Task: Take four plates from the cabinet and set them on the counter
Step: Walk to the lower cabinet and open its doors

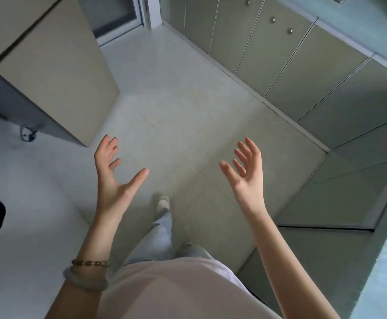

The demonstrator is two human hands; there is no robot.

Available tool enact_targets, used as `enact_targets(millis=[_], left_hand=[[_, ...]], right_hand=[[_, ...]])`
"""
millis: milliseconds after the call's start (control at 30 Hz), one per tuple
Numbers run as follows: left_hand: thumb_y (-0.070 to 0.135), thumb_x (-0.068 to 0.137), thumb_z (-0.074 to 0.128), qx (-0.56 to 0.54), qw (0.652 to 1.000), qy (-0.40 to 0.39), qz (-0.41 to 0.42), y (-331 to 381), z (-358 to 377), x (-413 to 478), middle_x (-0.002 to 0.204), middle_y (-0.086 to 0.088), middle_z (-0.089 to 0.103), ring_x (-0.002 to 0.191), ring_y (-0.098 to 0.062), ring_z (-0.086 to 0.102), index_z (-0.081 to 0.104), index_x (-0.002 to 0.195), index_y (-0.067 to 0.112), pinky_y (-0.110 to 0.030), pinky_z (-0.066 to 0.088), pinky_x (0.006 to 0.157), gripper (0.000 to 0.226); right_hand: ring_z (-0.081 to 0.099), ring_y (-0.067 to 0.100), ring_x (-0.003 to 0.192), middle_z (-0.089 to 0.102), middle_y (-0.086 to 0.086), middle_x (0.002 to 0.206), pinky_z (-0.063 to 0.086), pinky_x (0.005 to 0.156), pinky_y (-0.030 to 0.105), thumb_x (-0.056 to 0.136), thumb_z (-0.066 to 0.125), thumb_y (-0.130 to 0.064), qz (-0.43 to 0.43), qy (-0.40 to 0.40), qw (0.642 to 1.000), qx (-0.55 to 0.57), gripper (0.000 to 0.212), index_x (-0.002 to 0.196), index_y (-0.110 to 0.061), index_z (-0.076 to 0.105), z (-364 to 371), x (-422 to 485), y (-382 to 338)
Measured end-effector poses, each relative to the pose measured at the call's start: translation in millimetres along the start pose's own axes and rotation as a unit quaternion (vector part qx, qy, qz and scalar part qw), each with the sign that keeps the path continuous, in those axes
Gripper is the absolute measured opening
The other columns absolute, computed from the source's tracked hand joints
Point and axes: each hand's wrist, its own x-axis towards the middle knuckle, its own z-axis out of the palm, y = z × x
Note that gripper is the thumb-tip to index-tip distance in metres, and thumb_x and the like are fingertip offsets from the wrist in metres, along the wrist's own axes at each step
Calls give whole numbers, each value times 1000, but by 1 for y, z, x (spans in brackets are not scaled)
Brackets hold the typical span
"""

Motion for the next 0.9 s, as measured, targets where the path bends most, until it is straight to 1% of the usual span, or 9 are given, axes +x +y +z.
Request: enact_targets(millis=[67,133,367,433,533,700,900], left_hand=[[32,67,74,-1,1000,16,-7,-6,1,27,147,0,36,135,-5,37,24,144,25,-31,33,111,92],[32,67,74,-7,1000,7,-16,-12,3,61,147,-1,36,134,-5,37,24,145,23,-30,33,111,92],[20,72,74,-18,1000,-5,-6,-25,-1,198,144,10,37,134,-3,37,25,142,31,-31,33,111,87],[22,72,74,-21,1000,-11,5,-26,-3,226,144,12,37,135,-4,36,25,141,36,-30,33,111,86],[28,71,74,-30,999,-23,10,-32,-5,270,145,14,37,135,-3,36,26,140,38,-30,32,110,84],[27,72,74,-36,999,-31,11,-44,6,334,144,18,38,135,-3,36,28,139,42,-23,33,109,83],[27,72,75,-31,999,-32,29,-59,31,438,146,15,38,136,-6,37,30,138,44,-29,33,109,81]], right_hand=[[47,8,128,46,-1,141,41,108,33,84,71,-15,5,9,1000,-6,67,140,-23,35,12,24,-3],[48,8,128,46,0,140,41,108,34,84,70,-13,11,11,1000,-3,67,140,-22,35,26,53,-8],[49,9,127,47,1,140,42,107,32,84,71,-14,-9,23,1000,-5,67,140,-20,36,93,163,-36],[49,8,127,48,0,140,42,106,32,84,71,-14,-18,27,999,-6,66,140,-21,36,107,183,-43],[50,9,126,48,1,139,43,106,31,84,71,-13,-19,33,999,-3,66,140,-20,36,127,218,-52],[50,9,126,48,0,139,43,104,29,84,71,-13,-11,40,999,0,66,140,-20,37,149,281,-56],[51,9,125,49,-1,137,44,102,28,82,71,-14,-7,35,999,7,66,139,-22,38,181,385,-52]])
